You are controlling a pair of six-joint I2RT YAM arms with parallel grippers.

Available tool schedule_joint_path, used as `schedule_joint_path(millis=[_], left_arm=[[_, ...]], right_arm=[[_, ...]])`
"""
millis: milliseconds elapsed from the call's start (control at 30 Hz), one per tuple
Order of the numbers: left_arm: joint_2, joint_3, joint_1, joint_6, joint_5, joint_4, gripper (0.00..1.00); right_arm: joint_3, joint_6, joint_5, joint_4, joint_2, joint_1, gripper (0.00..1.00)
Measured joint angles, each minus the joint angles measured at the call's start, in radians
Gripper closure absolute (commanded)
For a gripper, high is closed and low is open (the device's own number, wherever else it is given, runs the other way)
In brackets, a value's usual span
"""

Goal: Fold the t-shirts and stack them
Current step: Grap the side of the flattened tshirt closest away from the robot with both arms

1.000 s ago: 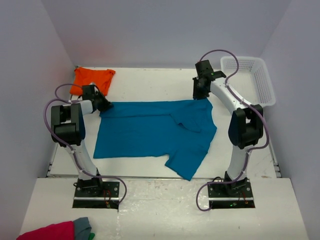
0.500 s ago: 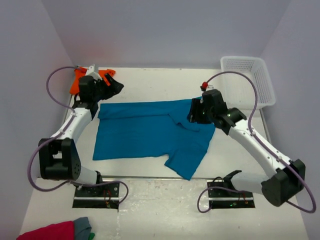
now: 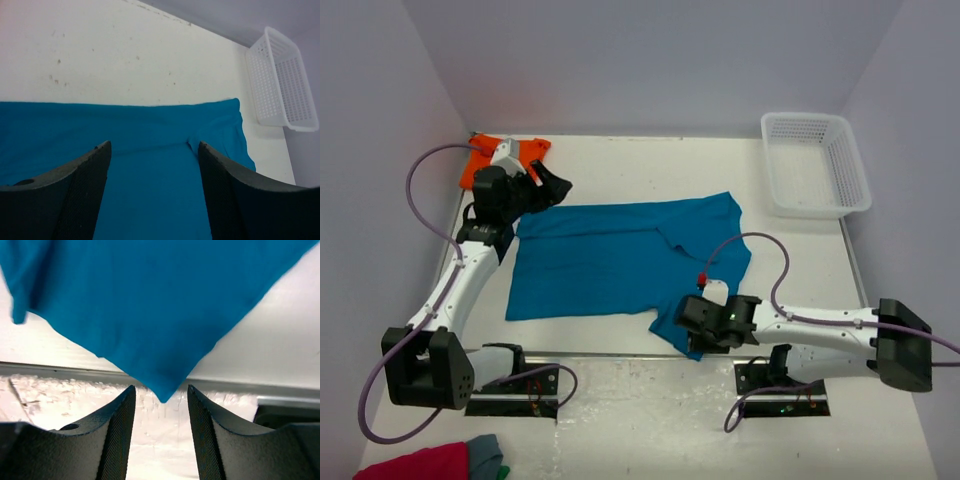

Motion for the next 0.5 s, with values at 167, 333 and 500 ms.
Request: schedule_joint_path(millis=[167, 333, 500], left_arm=[[-0.017, -0.040, -0.043, 0.001, 0.002, -0.029, 0.30], [-0.019, -0.058, -0.057, 0.001, 0.002, -0.033, 0.30], [-0.019, -0.071, -0.067, 0.001, 0.005, -0.034, 0.30]], right_arm=[[-0.007, 0.219, 0.039, -0.035, 0.094, 0.156, 0.55], [-0.026, 0.365, 0.061, -0.061, 0.111, 0.216, 0.56], [-0.047, 0.435, 0.078, -0.068, 0.079, 0.216, 0.57]])
